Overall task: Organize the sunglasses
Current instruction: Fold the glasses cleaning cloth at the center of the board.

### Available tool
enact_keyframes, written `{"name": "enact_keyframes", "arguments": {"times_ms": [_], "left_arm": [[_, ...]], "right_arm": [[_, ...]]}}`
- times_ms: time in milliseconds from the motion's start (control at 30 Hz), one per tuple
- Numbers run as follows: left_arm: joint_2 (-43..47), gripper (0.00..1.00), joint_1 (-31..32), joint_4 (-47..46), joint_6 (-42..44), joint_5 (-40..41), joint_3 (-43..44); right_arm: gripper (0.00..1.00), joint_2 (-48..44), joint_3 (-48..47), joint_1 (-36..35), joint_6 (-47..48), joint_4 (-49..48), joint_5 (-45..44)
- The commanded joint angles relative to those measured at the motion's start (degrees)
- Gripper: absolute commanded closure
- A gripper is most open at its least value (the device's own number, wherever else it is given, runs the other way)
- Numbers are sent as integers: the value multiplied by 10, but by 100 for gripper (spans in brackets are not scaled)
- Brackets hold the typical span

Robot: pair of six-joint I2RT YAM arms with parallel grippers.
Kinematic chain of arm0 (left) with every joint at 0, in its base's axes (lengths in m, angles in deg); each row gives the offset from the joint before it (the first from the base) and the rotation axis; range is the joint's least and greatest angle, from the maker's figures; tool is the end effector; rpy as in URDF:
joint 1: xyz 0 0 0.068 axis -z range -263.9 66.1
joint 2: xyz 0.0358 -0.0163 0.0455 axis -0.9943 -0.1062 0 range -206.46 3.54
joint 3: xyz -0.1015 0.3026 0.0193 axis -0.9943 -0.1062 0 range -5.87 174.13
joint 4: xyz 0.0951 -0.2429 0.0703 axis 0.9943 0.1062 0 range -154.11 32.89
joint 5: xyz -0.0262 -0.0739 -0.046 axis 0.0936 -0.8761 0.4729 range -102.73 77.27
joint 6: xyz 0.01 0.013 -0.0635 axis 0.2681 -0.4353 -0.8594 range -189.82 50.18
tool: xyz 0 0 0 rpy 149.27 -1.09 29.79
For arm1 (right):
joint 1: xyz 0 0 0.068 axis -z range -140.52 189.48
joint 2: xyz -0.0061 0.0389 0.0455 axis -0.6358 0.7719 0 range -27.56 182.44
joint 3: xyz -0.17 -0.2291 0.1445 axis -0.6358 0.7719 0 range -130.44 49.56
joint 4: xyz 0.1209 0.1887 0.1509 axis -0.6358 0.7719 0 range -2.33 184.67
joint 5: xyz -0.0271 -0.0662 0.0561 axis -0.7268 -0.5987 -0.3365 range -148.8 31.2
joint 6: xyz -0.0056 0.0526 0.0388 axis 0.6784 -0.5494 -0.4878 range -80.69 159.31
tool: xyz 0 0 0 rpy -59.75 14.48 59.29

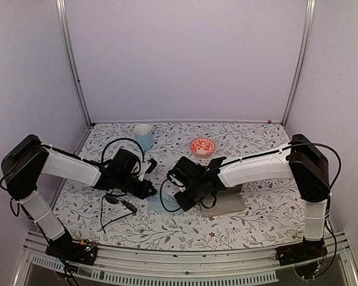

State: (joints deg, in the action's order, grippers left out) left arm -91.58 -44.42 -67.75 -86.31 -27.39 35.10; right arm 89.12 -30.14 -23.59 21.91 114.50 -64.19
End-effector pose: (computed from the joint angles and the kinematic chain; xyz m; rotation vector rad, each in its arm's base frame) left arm 0.2419 -0.2164 0.1580 0.6249 2.4806 -0.7208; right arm 0.2103 0.4033 0.1750 -1.0266 2.5151 0.3104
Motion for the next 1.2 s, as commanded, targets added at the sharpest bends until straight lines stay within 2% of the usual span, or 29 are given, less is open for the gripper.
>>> {"name": "enact_keyframes", "arguments": {"times_ms": [0,1167], "left_arm": [[16,100,7,11,13,-11,-5],[47,100,30,66,26,20,-11]], "right_arm": [[98,-22,9,-7,-13,-11,5],[98,-30,16,-22,-34,-16,22]]}}
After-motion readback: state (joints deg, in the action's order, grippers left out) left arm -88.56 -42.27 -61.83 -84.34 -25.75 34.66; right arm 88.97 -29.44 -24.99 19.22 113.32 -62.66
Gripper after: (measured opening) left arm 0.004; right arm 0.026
